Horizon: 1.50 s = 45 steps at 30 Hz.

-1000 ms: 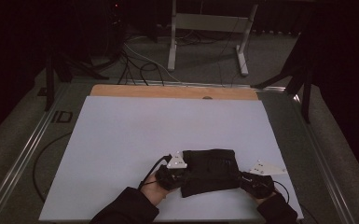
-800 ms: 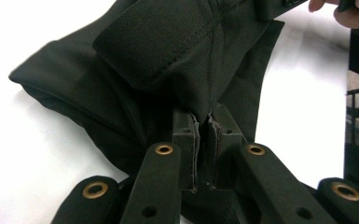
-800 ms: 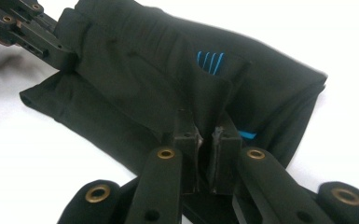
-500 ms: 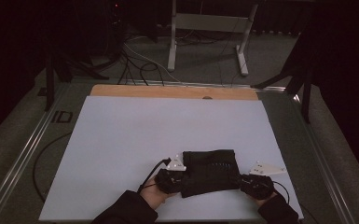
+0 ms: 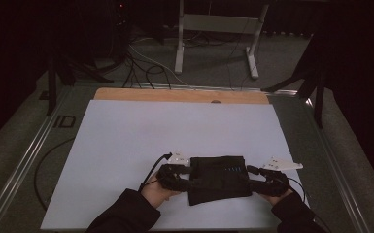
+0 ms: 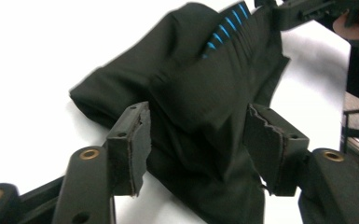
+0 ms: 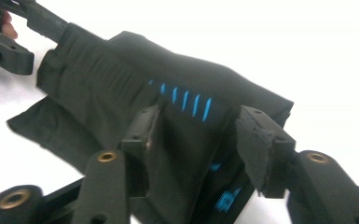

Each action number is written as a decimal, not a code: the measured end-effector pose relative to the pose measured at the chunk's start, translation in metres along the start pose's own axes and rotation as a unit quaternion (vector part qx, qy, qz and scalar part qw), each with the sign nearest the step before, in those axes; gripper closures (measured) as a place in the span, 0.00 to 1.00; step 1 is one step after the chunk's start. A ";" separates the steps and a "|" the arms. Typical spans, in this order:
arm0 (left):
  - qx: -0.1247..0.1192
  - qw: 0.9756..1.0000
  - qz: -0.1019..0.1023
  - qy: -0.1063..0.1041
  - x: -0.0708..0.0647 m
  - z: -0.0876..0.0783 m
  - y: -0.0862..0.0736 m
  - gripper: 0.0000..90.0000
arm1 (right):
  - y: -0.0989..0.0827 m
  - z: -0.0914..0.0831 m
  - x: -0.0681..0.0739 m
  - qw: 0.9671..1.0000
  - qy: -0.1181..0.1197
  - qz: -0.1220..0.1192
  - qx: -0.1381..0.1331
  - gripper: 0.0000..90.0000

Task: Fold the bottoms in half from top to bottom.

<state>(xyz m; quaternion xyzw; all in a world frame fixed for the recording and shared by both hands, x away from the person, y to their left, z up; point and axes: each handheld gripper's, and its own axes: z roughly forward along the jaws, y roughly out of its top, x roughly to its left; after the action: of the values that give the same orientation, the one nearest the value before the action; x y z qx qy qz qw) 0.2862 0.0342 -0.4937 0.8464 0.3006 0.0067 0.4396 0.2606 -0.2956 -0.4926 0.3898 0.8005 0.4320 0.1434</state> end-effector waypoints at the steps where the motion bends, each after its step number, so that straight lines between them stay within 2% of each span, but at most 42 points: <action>1: -0.001 1.000 0.000 -0.001 0.001 0.001 0.002 0.47 | 0.002 0.002 -0.001 1.000 -0.001 0.001 0.001 0.52; 5: 0.000 1.000 -0.011 -0.014 0.008 0.008 0.007 0.45 | 0.006 0.014 -0.008 1.000 0.013 0.011 0.015 0.44; 12: 0.012 0.998 -0.042 -0.043 0.018 0.024 0.012 0.48 | 0.009 0.032 -0.014 0.998 0.031 0.026 0.046 0.44; 15: 0.016 0.998 -0.040 -0.041 0.018 0.027 0.013 0.55 | 0.009 0.035 -0.012 0.998 0.037 0.024 0.052 0.50; 17: 0.015 0.998 -0.038 -0.040 0.018 0.027 0.013 0.65 | 0.009 0.033 -0.011 0.998 0.034 0.016 0.052 0.65; 19: 0.013 0.999 -0.030 -0.034 0.014 0.025 0.012 0.74 | 0.011 0.029 -0.010 0.998 0.036 0.014 0.047 0.71; 22: 0.011 0.999 -0.022 -0.031 0.010 0.023 0.012 0.80 | 0.012 0.025 -0.008 0.998 0.041 0.007 0.040 0.75; 23: 0.011 0.999 -0.013 -0.028 0.007 0.022 0.010 0.80 | 0.013 0.023 -0.005 0.998 0.041 0.007 0.041 0.77; 24: 0.011 0.999 -0.011 -0.028 0.006 0.022 0.010 0.82 | 0.012 0.020 -0.001 0.998 0.042 -0.003 0.043 0.79; 29: 0.009 0.999 0.004 -0.031 0.000 0.016 0.005 0.81 | 0.010 0.014 0.004 0.998 0.050 -0.012 0.040 0.80; 30: 0.008 0.999 0.007 -0.032 -0.001 0.015 0.004 0.79 | 0.008 0.010 0.005 0.998 0.058 -0.009 0.036 0.80; 34: -0.002 0.999 0.006 -0.035 -0.006 0.010 0.003 0.75 | 0.004 0.004 0.007 0.997 0.065 -0.009 0.038 0.80; 40: 0.004 0.998 0.041 -0.037 -0.020 0.003 0.001 0.75 | 0.000 -0.003 0.013 0.996 0.076 -0.010 0.044 0.79; 45: 0.006 0.998 0.055 -0.042 -0.026 -0.003 -0.001 0.75 | -0.003 -0.009 0.016 0.996 0.082 -0.014 0.045 0.78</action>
<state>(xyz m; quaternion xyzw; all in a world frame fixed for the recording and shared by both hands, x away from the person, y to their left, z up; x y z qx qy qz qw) 0.2629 0.0235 -0.4862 0.8636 0.2355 -0.0063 0.4458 0.2435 -0.2899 -0.4875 0.3484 0.8336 0.4236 0.0655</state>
